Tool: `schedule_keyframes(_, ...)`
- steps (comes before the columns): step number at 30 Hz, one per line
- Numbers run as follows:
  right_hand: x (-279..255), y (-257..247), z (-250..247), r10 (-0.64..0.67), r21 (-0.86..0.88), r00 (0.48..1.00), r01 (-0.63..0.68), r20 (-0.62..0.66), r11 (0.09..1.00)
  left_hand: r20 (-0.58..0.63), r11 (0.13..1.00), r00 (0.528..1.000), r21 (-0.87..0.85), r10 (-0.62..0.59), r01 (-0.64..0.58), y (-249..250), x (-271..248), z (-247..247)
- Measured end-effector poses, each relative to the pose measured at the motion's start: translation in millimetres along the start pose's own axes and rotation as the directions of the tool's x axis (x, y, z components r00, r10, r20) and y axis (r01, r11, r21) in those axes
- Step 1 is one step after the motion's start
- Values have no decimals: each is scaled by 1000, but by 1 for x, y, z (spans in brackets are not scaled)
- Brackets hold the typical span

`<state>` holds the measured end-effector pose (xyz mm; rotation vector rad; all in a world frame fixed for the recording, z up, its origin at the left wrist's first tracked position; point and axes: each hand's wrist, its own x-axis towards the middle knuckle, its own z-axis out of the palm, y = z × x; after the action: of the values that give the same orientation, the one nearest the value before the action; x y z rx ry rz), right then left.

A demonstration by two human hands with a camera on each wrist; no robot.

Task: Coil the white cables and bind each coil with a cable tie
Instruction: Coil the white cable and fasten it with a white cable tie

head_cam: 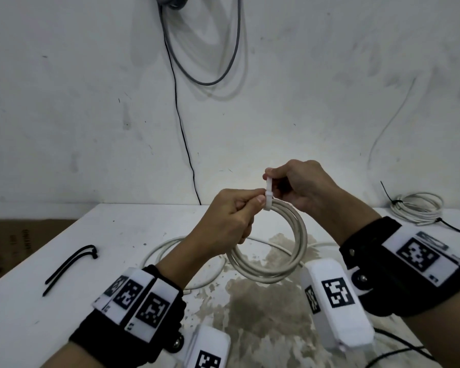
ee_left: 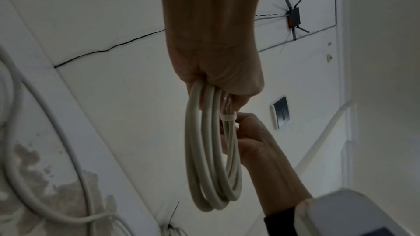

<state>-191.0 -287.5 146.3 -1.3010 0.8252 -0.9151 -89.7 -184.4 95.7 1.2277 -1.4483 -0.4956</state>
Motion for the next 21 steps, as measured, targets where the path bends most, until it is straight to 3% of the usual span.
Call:
schedule_keyframes(5,6,-2,-1,165,202,980,-185,114,962,24,970,1000,243,-15,9,-7,8,-4)
schedule_keyframes(8,9,-5,0,218,276,966,-249,140,928,54,971,997,235,-64,49,-7,10,-4)
schedule_keyframes(11,11,-4,1,260,293,955,-292,144,910,145,950,988,313,-46,-1,-2,14,-8)
schedule_keyframes(15,13,-4,5,267,336,953,-300,140,893,221,902,975,420,7,-102,7,18,-10)
schedule_keyframes(21,9,1,5,224,338,964,-262,145,904,230,889,973,437,33,-134,5,17,-13)
